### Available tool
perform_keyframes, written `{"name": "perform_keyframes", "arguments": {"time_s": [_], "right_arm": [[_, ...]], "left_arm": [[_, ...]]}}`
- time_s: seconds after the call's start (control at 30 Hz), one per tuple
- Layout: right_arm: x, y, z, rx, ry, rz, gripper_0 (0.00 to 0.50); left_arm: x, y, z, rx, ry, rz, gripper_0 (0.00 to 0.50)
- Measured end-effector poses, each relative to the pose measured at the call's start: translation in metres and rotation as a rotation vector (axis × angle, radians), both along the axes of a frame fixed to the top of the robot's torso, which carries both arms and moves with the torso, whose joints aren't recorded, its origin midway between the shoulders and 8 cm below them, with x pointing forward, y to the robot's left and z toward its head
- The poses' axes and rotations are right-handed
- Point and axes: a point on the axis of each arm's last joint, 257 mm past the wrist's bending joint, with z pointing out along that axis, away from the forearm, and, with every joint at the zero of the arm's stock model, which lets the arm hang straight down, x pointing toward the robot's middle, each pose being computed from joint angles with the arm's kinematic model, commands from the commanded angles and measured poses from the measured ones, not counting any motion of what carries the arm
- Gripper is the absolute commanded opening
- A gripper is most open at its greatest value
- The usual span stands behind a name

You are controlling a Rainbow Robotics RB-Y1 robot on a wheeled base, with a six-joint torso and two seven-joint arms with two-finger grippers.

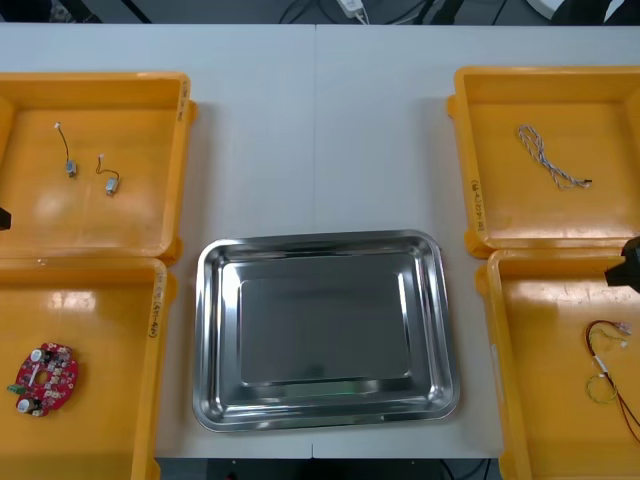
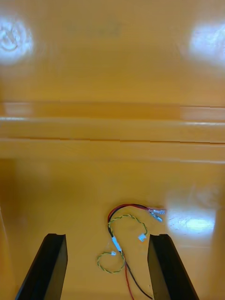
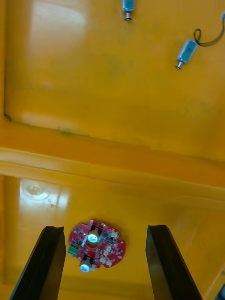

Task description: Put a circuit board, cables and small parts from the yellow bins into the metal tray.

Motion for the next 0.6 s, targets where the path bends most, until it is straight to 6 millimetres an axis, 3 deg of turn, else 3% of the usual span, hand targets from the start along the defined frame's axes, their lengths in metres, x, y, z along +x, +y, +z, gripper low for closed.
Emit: {"name": "perform_keyframes", "arguments": {"time_s": [0.17, 0.6], "right_arm": [[-0.009, -0.001, -0.015, -0.048, 0.002, 0.126, 0.5], [-0.031, -0.008, -0.055, -0.086, 0.021, 0.215, 0.5]], "left_arm": [[-0.002, 0.006, -0.003, -0.062, -0.003, 0.17, 0.5], [-0.036, 0.035, -0.017, -0.124, -0.027, 0.337, 0.5]]}}
